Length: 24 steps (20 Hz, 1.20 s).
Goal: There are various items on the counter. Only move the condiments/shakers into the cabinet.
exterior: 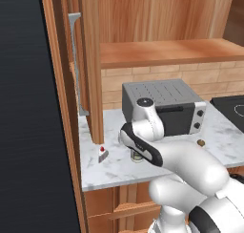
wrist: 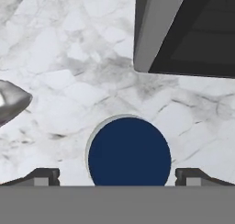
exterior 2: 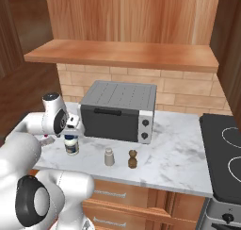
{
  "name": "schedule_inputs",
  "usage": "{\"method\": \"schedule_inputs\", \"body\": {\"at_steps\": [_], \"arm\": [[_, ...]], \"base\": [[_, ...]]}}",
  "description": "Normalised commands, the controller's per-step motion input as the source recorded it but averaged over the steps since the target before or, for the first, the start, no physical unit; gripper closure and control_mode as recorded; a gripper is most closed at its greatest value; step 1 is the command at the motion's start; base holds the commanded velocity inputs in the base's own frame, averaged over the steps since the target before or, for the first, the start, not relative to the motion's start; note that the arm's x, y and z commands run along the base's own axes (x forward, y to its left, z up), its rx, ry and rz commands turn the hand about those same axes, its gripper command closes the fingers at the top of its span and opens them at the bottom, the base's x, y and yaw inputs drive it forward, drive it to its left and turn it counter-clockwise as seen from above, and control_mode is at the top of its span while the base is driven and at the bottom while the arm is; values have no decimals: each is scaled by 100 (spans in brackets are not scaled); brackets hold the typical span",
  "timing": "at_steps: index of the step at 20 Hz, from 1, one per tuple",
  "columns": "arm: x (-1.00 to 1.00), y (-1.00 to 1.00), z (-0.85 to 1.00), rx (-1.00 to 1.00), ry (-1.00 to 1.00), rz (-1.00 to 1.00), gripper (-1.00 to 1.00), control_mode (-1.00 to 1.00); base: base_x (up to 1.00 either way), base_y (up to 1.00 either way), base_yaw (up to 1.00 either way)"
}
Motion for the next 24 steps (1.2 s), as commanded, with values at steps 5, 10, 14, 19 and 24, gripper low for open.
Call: {"method": "schedule_inputs", "body": {"at_steps": [5, 10, 14, 19, 24], "arm": [[0, 0, -26, 4, -6, 0, -100, -100], [0, 0, -25, 7, -8, 0, -100, -100], [0, 0, -14, 1, -3, 0, 100, -100], [0, 0, 0, 0, 0, 0, 100, -100], [-37, -1, 73, 2, -7, 0, 100, -100]], "base": [[0, 0, 0], [0, 0, 0], [0, 0, 0], [0, 0, 0], [0, 0, 0]]}}
